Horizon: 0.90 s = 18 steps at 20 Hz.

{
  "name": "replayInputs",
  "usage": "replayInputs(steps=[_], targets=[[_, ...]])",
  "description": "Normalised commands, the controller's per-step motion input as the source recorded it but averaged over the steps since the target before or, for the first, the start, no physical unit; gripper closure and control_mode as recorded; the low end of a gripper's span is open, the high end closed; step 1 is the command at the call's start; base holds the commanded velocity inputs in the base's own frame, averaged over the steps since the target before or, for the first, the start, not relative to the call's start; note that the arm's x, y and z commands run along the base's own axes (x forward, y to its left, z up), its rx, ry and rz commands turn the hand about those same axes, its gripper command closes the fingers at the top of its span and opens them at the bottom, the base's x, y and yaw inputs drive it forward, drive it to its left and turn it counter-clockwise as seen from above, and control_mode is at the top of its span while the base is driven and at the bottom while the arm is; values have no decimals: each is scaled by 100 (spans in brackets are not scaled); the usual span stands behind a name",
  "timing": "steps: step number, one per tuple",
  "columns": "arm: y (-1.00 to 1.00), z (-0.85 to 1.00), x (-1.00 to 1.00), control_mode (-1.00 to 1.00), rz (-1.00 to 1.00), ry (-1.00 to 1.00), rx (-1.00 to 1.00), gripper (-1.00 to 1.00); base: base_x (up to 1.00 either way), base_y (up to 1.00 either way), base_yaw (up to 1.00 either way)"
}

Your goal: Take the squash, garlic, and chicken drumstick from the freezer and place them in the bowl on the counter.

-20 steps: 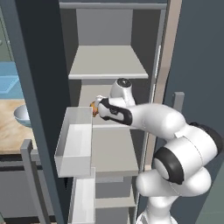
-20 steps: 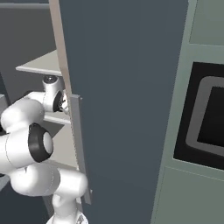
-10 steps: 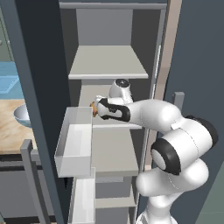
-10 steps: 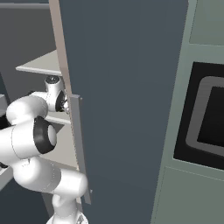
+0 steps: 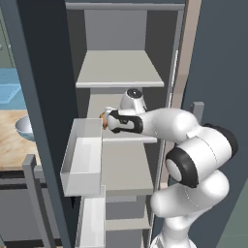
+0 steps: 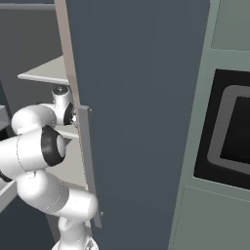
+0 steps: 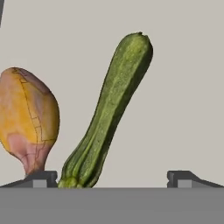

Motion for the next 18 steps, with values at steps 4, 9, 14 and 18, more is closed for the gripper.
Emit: replayInputs(steps=[4, 9, 14, 18], targets=[[1, -4, 13, -100, 0, 0, 0, -100, 0, 0, 0], [0, -2, 16, -100, 0, 0, 0, -100, 0, 0, 0], [4, -4, 15, -100, 0, 0, 0, -100, 0, 0, 0], [4, -13, 11, -100, 0, 0, 0, -100, 0, 0, 0]])
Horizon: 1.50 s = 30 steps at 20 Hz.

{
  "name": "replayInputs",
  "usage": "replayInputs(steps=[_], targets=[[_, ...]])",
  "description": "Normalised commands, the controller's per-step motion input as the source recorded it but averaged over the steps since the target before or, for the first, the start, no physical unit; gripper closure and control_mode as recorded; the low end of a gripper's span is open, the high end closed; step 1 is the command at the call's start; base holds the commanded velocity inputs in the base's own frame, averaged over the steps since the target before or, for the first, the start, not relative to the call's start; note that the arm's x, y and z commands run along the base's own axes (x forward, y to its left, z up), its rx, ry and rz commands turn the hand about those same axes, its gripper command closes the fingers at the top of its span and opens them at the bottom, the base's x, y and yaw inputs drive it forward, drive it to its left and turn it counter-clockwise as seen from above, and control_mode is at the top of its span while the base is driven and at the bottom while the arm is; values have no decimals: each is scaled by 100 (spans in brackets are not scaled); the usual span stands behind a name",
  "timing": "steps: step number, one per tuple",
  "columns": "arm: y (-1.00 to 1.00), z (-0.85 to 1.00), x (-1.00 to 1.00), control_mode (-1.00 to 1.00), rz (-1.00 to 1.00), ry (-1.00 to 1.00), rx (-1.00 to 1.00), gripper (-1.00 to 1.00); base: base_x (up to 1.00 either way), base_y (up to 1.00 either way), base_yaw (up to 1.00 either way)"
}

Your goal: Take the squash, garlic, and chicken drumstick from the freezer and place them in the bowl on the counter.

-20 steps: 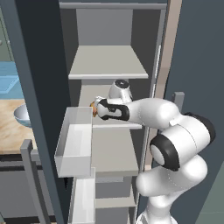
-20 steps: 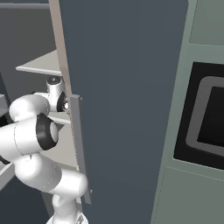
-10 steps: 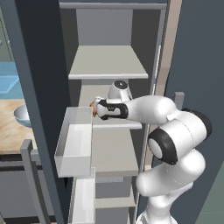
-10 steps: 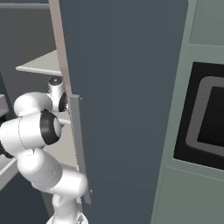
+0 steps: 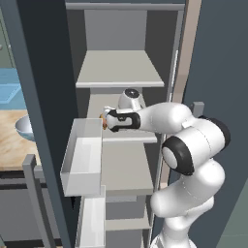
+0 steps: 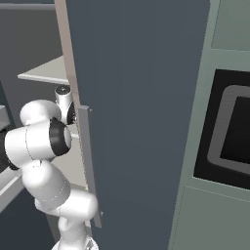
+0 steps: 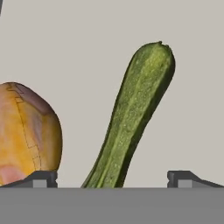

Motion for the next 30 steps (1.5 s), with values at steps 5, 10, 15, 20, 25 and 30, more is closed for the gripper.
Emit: replayInputs(steps=[5, 10, 15, 20, 25, 30], targets=[[12, -16, 12, -100, 0, 0, 0, -100, 0, 0, 0], [3, -22, 7, -100, 0, 0, 0, -100, 0, 0, 0], [0, -37, 2, -100, 0, 4, 0, -100, 0, 0, 0], [0, -63, 0, -100, 0, 9, 0, 100, 0, 0, 0], [0, -78, -21, -100, 0, -4, 0, 100, 0, 0, 0], [0, -98, -32, -100, 0, -5, 0, 100, 0, 0, 0]])
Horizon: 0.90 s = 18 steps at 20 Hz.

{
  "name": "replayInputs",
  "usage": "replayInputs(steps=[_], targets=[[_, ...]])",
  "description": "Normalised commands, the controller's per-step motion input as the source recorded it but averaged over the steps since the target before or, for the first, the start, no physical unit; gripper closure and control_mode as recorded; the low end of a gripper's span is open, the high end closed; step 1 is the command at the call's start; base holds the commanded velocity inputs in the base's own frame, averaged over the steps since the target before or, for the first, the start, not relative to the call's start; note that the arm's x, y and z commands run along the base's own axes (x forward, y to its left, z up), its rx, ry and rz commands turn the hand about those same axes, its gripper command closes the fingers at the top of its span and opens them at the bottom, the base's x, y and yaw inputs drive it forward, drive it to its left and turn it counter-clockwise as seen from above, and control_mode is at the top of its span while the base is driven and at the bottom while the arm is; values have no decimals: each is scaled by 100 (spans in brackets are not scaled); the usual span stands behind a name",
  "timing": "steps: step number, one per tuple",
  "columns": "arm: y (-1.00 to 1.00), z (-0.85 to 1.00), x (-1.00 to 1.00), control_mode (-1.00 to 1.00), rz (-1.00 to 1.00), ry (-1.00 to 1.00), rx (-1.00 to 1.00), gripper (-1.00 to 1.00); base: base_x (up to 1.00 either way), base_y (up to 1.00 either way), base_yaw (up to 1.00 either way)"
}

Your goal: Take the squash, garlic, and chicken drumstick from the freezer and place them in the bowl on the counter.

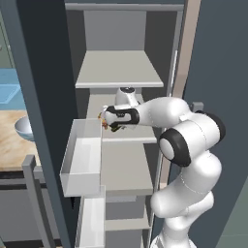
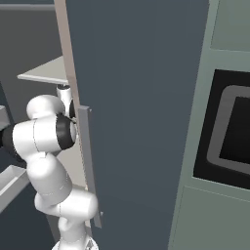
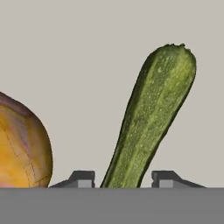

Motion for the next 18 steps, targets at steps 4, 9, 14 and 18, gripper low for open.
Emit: replayInputs(steps=[4, 9, 14, 18], targets=[[0, -100, -33, -100, 0, 0, 0, 100, 0, 0, 0], [9, -95, -9, -100, 0, 5, 0, 100, 0, 0, 0], [37, -78, 0, -100, 0, -3, 0, 100, 0, 0, 0], [43, -77, 1, -100, 0, 1, -5, 100, 0, 0, 0]])
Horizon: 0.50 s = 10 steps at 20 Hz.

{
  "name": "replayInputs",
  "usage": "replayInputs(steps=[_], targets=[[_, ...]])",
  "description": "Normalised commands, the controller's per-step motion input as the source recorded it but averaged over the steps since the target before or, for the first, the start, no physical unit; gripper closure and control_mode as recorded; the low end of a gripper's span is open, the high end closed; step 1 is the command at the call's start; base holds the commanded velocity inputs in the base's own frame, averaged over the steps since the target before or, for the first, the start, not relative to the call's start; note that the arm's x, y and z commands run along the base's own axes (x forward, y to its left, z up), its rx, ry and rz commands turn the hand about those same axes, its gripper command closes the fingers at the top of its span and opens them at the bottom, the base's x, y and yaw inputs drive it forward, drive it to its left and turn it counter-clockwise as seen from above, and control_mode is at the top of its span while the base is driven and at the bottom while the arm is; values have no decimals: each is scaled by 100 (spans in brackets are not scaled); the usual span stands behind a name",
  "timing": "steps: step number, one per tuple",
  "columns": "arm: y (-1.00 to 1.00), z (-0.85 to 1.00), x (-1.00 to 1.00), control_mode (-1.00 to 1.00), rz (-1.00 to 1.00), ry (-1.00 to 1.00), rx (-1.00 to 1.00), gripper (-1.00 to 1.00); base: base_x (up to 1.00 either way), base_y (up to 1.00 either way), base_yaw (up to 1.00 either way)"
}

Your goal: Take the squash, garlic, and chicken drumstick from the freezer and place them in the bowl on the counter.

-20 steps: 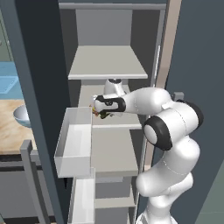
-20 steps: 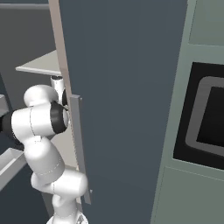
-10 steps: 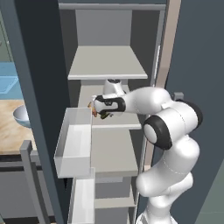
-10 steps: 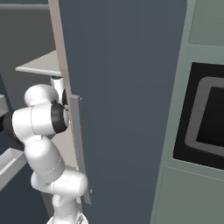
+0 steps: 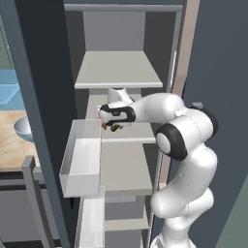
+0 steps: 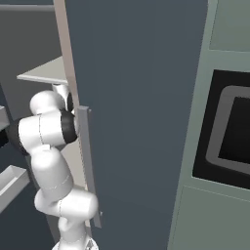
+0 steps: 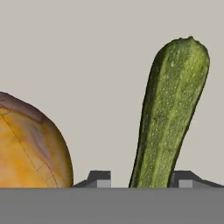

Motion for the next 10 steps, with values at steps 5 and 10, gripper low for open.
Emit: replayInputs(steps=[5, 10], targets=[[29, -93, 8, -100, 0, 20, -2, 100, 0, 0, 0], [0, -100, -9, -100, 5, 26, 0, 100, 0, 0, 0]])
